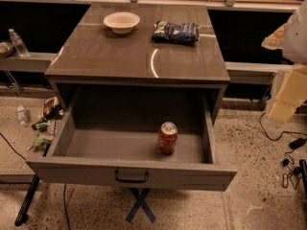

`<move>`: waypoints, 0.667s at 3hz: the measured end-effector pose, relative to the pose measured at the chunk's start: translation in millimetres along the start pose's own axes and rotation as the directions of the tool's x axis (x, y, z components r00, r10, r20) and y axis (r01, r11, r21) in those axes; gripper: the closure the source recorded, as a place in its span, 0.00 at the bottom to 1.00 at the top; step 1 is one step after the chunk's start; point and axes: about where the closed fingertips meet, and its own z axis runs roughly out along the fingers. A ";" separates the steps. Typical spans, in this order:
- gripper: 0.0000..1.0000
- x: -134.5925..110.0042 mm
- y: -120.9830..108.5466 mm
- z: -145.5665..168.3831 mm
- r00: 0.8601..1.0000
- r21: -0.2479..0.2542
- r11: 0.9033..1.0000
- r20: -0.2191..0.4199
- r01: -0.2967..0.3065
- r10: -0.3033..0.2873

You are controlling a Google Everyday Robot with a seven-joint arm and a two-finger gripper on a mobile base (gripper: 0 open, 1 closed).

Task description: Pick coke can from top drawer and place on counter

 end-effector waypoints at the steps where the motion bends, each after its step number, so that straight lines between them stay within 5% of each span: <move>1: 0.00 -0.1 0.0 -0.1 1.000 0.000 1.000 0.000 0.000 0.000; 2: 0.00 -6.0 -0.7 -1.5 0.998 0.002 1.000 0.055 -0.014 0.014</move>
Offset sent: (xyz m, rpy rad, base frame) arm 0.0039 0.0119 0.0023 0.1385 -0.0164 0.0003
